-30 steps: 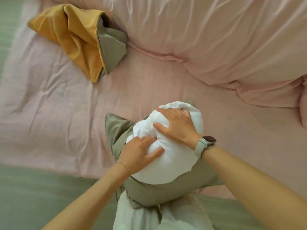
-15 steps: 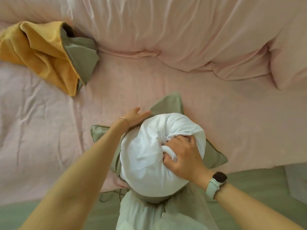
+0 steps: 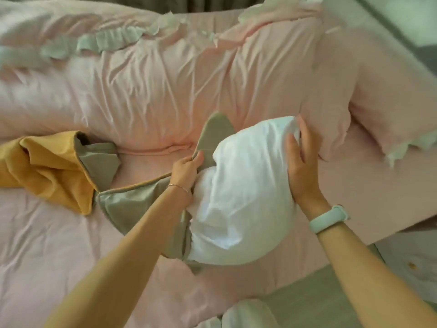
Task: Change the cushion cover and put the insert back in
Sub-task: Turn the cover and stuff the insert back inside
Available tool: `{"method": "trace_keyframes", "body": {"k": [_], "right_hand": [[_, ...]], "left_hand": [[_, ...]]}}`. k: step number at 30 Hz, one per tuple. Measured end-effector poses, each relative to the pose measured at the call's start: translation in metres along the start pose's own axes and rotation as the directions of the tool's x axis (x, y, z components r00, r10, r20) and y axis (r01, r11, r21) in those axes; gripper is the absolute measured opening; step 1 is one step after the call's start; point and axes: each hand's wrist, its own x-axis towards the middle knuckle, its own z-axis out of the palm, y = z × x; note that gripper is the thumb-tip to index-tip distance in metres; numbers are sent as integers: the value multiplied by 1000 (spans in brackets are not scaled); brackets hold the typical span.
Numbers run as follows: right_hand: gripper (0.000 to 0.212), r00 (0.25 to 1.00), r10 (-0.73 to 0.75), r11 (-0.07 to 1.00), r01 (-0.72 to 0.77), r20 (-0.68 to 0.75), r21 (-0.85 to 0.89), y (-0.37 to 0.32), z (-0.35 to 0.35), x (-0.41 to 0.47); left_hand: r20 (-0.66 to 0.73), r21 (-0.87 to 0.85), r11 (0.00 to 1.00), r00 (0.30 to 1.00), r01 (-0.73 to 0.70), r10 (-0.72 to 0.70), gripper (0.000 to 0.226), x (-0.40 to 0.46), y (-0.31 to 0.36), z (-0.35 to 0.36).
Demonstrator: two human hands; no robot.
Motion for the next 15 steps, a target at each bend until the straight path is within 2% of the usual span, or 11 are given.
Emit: {"method": "trace_keyframes", "body": {"k": [2, 5, 8, 11, 13, 15], "right_hand": [[56, 998, 51, 998, -50, -35, 23, -21, -13, 20], [59, 1000, 1, 1000, 0, -11, 20, -48, -25, 40], [56, 995, -95, 995, 95, 32, -9, -69, -26, 50], [61, 988, -54, 951, 95, 145, -293, -60, -7, 49], [64, 968, -13, 811, 156, 250, -563, -34, 20, 34], [62, 939, -90, 695, 297, 331, -655, -5, 43, 13]], "left_hand": [[53, -186, 982, 999, 6, 4, 14, -14, 21, 9], [124, -267, 964, 992, 12, 22, 13, -33, 32, 19], [150, -317, 946, 988, 71, -23, 17, -35, 25, 18], [120, -200, 966, 983, 165, -143, 18, -27, -5, 7], [43, -93, 968, 972, 234, -231, 20, -22, -32, -5], [-100, -14, 971, 966, 240, -240, 20, -18, -50, -18]]}}
